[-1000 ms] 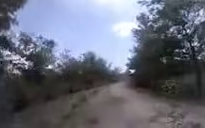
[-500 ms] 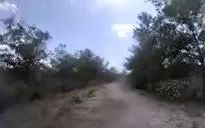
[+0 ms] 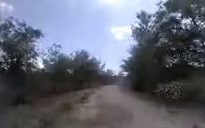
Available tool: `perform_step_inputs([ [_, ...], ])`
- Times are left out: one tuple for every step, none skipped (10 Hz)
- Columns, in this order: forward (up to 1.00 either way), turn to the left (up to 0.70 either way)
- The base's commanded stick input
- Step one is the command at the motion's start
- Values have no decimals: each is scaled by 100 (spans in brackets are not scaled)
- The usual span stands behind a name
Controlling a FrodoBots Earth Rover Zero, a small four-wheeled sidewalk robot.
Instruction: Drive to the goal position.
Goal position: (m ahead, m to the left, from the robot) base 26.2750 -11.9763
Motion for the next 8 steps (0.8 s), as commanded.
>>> perform_step_inputs([
  [85, 0],
  [85, 0],
  [85, 0],
  [85, 0],
  [85, 0],
  [85, 0],
  [85, 0],
  [85, 0],
])
